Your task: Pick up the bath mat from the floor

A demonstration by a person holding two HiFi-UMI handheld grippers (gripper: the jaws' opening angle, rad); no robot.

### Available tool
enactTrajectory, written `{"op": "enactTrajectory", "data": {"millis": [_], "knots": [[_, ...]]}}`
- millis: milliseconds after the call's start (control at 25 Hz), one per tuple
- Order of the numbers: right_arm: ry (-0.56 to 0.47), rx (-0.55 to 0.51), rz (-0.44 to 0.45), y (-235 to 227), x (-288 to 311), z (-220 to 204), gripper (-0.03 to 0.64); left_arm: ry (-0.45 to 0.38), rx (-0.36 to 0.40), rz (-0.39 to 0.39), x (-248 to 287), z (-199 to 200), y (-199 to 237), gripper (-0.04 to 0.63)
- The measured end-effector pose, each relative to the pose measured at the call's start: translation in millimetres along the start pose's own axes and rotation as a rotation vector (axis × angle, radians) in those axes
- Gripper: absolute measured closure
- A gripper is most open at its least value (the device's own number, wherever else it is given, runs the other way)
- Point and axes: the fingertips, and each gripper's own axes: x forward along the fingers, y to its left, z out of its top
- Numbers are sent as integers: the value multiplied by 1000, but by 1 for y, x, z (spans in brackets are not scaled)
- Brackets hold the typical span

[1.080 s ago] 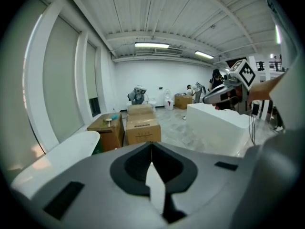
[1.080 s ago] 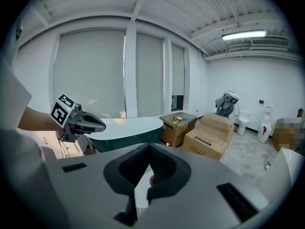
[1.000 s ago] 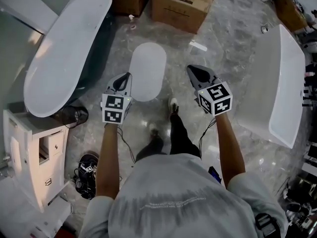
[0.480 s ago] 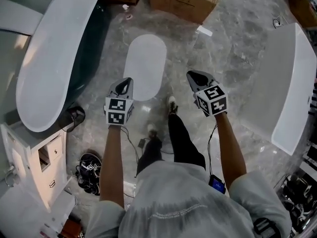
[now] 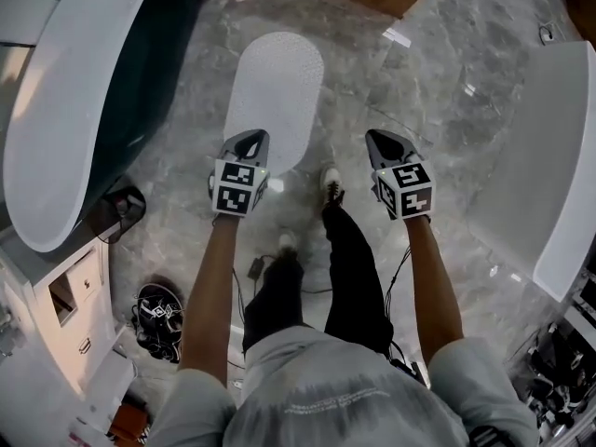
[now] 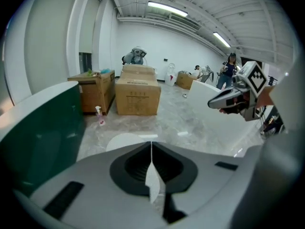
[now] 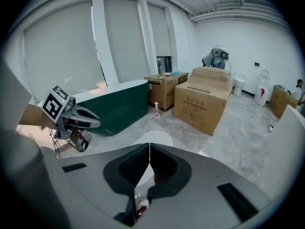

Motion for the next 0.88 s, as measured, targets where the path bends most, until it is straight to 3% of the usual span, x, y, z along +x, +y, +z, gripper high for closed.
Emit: {"op": "enactTrajectory", "data": {"millis": [200,360,640,880], "knots": [[25,26,-1,-9,63,-71,601,21,-42,-40,65,-82,-9,577],[-6,9,7,-19,120,-100,601,14,-58,-49,118,-131,2,577],[-67,-14,24,-44,214,-148,601,-43,-70,-32,216,-189,34,577],[-82,-14,25,-54,265,-189,601,-82,-98,-90,275,-230,40,575]]}}
